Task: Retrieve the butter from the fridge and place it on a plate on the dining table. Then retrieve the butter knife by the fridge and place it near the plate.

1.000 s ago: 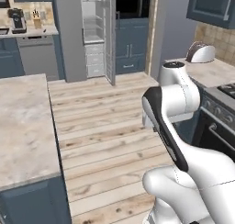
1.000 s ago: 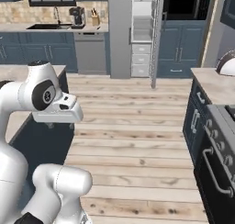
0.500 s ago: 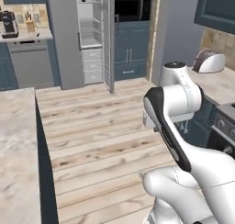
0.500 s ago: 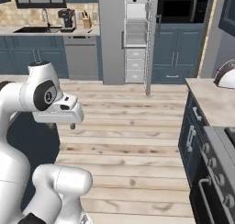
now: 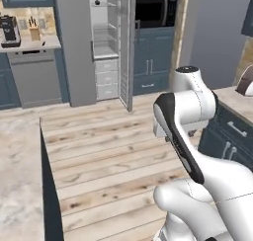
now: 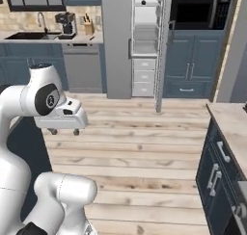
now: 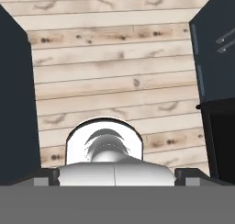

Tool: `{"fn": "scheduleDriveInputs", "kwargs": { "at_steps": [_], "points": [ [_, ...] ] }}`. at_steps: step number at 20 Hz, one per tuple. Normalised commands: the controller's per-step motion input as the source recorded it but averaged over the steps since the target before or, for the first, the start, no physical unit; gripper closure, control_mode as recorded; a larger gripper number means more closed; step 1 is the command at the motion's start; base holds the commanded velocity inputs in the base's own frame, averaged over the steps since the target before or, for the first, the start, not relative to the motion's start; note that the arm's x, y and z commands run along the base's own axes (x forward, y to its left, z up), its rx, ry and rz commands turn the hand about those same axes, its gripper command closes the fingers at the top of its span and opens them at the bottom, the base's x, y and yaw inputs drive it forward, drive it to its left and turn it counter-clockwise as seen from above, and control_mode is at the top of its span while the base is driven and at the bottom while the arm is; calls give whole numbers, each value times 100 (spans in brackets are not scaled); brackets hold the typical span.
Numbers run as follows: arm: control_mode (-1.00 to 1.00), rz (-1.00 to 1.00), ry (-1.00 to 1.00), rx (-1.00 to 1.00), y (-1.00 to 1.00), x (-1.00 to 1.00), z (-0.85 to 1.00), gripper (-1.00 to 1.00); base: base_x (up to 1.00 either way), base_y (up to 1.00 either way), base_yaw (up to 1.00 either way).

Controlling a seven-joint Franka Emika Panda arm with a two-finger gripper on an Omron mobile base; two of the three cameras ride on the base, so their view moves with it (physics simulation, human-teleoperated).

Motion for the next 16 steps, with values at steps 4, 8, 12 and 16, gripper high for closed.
{"fn": "scheduleDriveInputs", "kwargs": {
  "at_steps": [4, 8, 12, 16],
  "points": [
    [100, 0, 0, 0, 0, 0, 0, -100, 100, 11, 1],
    [100, 0, 0, 0, 0, 0, 0, -100, 100, 0, 8],
    [100, 0, 0, 0, 0, 0, 0, -100, 100, 0, 13],
    [100, 0, 0, 0, 0, 0, 0, -100, 100, 0, 13]
  ]
}}
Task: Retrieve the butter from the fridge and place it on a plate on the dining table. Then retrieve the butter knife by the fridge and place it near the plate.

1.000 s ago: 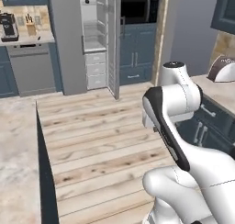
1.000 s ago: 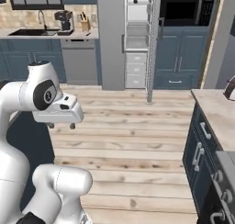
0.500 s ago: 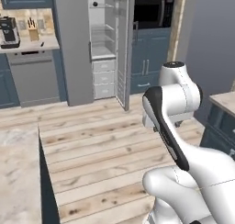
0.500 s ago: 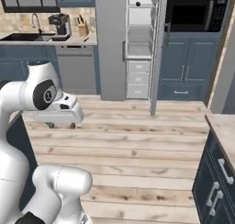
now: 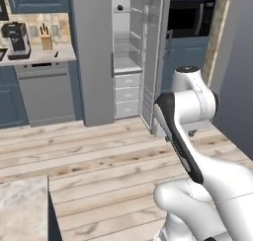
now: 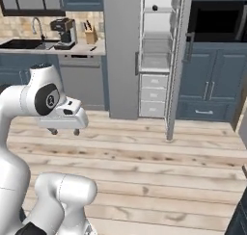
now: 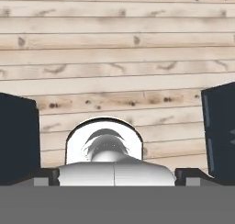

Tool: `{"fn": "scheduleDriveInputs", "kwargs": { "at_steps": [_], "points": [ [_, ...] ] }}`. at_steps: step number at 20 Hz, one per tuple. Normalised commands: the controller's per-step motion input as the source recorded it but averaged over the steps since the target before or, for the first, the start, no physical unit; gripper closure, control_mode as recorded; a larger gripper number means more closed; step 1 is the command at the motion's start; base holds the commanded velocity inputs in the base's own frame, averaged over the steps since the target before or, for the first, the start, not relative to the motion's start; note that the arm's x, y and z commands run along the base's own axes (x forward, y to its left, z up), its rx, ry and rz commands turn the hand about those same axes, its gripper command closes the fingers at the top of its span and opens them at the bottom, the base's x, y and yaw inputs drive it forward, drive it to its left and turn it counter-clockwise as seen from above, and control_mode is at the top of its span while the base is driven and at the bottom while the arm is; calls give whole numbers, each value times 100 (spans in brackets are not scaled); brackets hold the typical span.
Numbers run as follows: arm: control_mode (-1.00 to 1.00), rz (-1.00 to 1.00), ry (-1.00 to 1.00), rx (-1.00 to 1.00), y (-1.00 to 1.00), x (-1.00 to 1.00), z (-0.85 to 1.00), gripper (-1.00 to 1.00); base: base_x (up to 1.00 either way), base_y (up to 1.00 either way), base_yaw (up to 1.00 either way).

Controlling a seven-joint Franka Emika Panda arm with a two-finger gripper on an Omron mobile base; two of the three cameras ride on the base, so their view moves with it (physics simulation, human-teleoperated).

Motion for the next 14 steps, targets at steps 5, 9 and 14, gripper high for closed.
{"fn": "scheduleDriveInputs", "kwargs": {
  "at_steps": [5, 9, 14],
  "points": [
    [100, 0, 0, 0, 0, 0, 0, -100, 100, 0, 12],
    [100, 0, 0, 0, 0, 0, 0, -100, 100, 0, 11],
    [100, 0, 0, 0, 0, 0, 0, -100, 100, 0, 12]
  ]
}}
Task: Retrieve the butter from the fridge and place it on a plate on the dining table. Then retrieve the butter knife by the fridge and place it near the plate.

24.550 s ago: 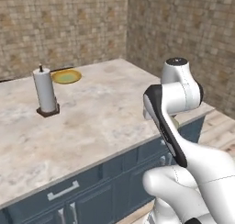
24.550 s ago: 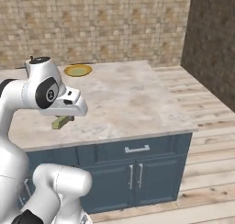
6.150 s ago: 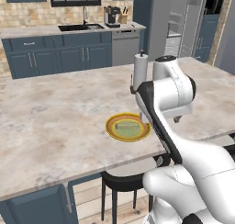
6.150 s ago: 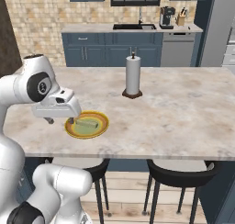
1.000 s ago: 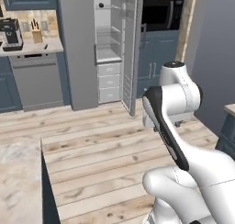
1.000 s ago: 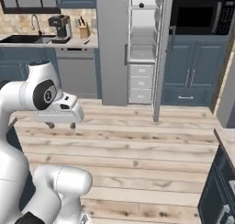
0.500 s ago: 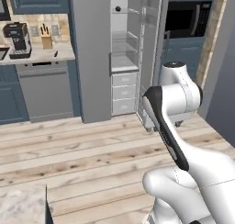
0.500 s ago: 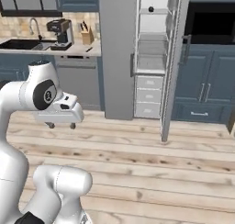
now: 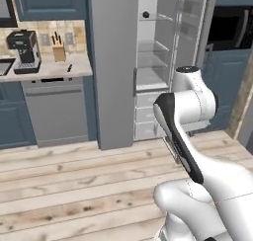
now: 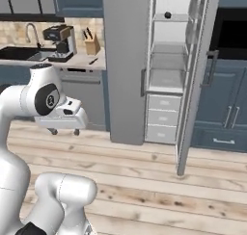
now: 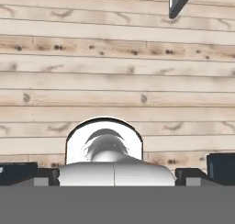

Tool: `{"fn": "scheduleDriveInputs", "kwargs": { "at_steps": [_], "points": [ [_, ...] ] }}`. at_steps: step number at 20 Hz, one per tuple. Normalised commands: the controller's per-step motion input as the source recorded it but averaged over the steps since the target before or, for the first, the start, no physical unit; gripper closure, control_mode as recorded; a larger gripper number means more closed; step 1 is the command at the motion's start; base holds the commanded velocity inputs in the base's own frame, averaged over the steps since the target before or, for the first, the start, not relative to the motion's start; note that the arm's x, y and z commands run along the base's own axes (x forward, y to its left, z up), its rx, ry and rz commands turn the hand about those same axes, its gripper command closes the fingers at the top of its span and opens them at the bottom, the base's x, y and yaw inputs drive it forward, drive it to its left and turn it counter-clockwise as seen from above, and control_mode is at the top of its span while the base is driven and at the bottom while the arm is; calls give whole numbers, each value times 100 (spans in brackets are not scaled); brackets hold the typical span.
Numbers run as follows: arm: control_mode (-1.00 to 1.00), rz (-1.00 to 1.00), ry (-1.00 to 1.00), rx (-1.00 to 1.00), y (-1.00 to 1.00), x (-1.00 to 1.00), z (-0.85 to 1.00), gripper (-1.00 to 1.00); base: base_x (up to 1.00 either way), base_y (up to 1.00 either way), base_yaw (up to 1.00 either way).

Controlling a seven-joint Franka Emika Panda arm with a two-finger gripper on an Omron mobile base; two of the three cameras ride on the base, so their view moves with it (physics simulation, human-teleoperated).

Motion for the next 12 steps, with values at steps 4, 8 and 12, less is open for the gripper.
{"fn": "scheduleDriveInputs", "kwargs": {
  "at_steps": [4, 8, 12],
  "points": [
    [100, 0, 0, 0, 0, 0, 0, -100, 100, 0, 18],
    [100, 0, 0, 0, 0, 0, 0, -100, 100, 0, 25],
    [100, 0, 0, 0, 0, 0, 0, -100, 100, 0, 32]
  ]
}}
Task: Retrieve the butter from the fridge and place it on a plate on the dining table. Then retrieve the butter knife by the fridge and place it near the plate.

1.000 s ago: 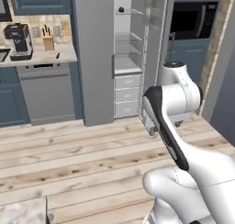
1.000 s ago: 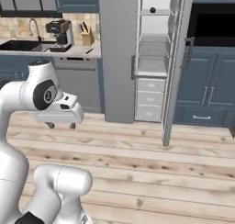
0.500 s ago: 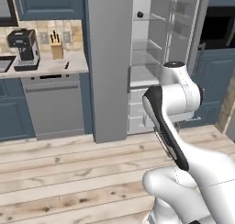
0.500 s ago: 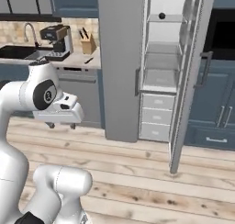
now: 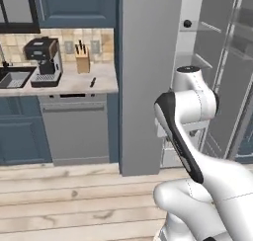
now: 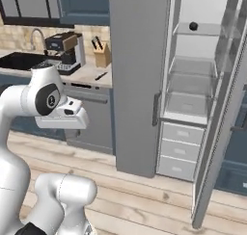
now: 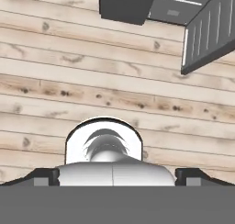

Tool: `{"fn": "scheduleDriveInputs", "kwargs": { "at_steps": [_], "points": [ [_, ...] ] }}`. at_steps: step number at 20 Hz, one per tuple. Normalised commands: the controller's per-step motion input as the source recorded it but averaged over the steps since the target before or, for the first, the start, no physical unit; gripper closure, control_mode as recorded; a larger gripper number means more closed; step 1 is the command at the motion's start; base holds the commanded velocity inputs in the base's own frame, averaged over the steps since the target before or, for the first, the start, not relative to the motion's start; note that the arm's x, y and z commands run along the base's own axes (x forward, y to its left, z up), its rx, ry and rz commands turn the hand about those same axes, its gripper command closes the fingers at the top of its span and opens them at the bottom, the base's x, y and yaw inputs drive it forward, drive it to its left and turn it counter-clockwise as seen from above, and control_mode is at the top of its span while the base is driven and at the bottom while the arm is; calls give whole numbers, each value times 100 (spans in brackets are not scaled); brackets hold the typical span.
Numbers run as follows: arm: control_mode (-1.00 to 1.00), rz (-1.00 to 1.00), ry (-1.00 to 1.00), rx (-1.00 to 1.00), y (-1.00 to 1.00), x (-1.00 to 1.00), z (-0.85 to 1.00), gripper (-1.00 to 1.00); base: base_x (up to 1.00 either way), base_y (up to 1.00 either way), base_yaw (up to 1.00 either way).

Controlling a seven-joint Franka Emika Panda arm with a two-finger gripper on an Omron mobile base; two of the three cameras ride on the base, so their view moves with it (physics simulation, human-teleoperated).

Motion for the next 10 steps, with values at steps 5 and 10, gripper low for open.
{"fn": "scheduleDriveInputs", "kwargs": {
  "at_steps": [5, 10],
  "points": [
    [100, 0, 0, 0, 0, 0, 0, -100, 92, 44, 23],
    [100, 0, 0, 0, 0, 0, 0, -100, 90, 89, -11]
  ]
}}
